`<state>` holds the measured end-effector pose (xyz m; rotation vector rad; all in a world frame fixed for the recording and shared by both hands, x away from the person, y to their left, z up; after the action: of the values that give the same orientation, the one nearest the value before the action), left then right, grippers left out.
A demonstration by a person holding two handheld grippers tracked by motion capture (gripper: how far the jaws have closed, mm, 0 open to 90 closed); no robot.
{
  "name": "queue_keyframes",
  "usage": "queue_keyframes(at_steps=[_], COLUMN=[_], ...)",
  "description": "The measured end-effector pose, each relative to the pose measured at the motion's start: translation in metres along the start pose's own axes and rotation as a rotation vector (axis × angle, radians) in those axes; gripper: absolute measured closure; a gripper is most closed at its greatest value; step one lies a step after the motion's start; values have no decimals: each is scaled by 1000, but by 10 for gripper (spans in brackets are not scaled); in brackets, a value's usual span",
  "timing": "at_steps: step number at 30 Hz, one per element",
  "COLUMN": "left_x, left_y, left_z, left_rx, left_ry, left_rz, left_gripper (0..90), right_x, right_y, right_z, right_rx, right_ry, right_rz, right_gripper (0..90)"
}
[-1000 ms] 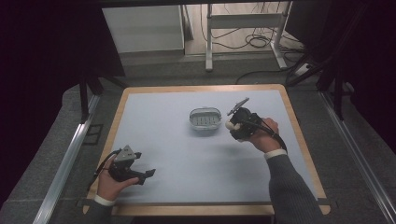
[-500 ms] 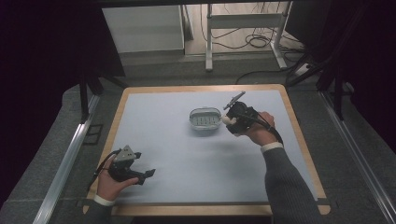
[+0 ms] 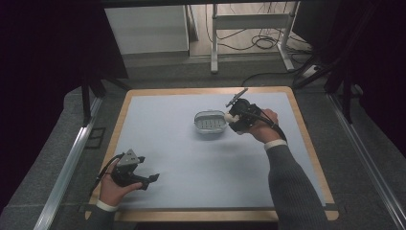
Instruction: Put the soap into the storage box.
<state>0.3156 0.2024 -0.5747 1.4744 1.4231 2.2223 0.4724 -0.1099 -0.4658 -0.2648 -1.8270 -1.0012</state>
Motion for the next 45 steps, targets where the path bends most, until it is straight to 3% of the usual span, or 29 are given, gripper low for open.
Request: queue_keyframes(at_steps=[14, 25, 34, 45], left_x=[2, 2, 3, 4], left_y=[-1, -1, -1, -1], left_z=[1, 2, 3, 3], left_rx=[-5, -8, -8, -3], left_ry=[1, 3, 6, 11], left_rz=[3, 4, 3, -2], left_gripper=[96, 96, 96, 96], right_x=[-10, -16, -30, -46], right_y=[19, 28, 41, 49], right_z=[3, 7, 7, 6], right_rx=[53, 65, 97, 102], right_ry=[15, 19, 29, 46], right_rz=[-3, 11, 8, 26], right_gripper=[492, 492, 492, 491])
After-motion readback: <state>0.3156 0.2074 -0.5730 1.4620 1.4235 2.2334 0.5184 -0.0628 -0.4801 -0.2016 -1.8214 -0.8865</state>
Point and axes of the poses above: each handheld gripper's, and its own axes: x roughly backward along the jaws, y roughly out of its top, z roughly to its left, the point moved 8 cm from there along -x, roughly forward along the jaws, and after that the axes turned 11 degrees about -x, right-handed, at the moved point
